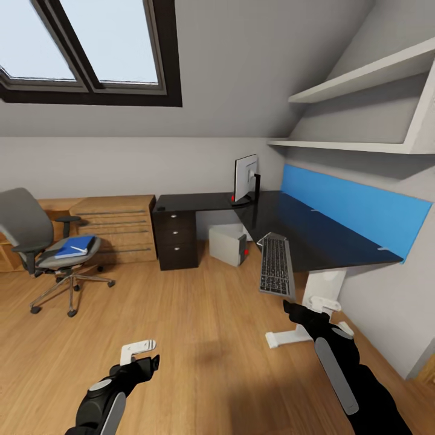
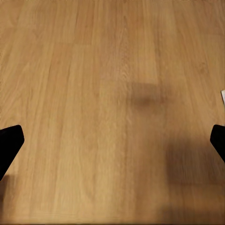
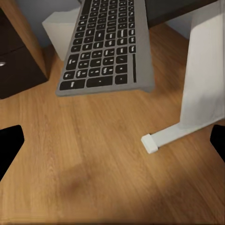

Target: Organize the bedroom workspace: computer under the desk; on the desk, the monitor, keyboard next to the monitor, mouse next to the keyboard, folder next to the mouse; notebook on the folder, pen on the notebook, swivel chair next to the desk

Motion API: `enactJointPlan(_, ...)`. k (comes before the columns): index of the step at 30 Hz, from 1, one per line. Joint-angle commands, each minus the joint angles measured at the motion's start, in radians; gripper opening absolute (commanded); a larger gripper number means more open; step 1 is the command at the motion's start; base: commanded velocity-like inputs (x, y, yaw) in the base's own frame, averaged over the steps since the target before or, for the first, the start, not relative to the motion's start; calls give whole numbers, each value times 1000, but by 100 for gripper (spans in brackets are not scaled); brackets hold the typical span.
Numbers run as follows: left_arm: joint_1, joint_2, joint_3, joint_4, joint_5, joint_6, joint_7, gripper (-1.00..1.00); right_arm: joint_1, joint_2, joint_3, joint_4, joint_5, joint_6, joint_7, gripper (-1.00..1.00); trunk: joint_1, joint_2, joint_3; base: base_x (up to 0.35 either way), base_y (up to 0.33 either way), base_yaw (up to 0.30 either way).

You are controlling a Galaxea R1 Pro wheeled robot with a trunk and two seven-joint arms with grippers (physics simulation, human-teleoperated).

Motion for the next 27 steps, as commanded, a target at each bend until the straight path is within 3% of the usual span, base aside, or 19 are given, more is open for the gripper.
enactJointPlan(1,-1,0,-1,-3,11,4,9,100,-1,-1,2,-1,-11,1,-10,100,0,-1,-1,-56,0,0)
enactJointPlan(4,-1,1,1,-11,11,4,9,100,-1,-1,2,-1,-23,0,-10,100,0,-1,-1,-37,0,0)
enactJointPlan(8,-1,0,4,-37,13,5,9,100,-1,-3,-1,0,-93,-1,-10,100,0,-1,-1,-14,0,0)
enactJointPlan(10,-1,0,5,-45,13,5,9,100,-1,-5,-3,0,-136,-1,-10,100,4,-8,-4,-7,0,0)
enactJointPlan(11,-1,0,5,-50,13,4,9,100,-1,-7,-4,2,-181,-1,-9,100,7,-15,-7,-4,0,0)
enactJointPlan(17,-1,0,6,-56,14,4,11,100,-1,-10,-16,46,-298,-2,-8,100,30,-57,-26,-2,0,0)
enactJointPlan(21,-1,0,6,-57,13,4,12,100,-1,-9,-56,76,-377,-3,-6,100,46,-85,-39,0,0,0)
enactJointPlan(22,-1,0,6,-57,13,4,14,100,-1,-8,-79,84,-426,-2,-5,100,50,-92,-42,0,0,0)
enactJointPlan(27,-1,0,6,-58,13,4,16,100,-1,-11,-112,96,-557,0,2,100,69,-127,-58,0,0,0)
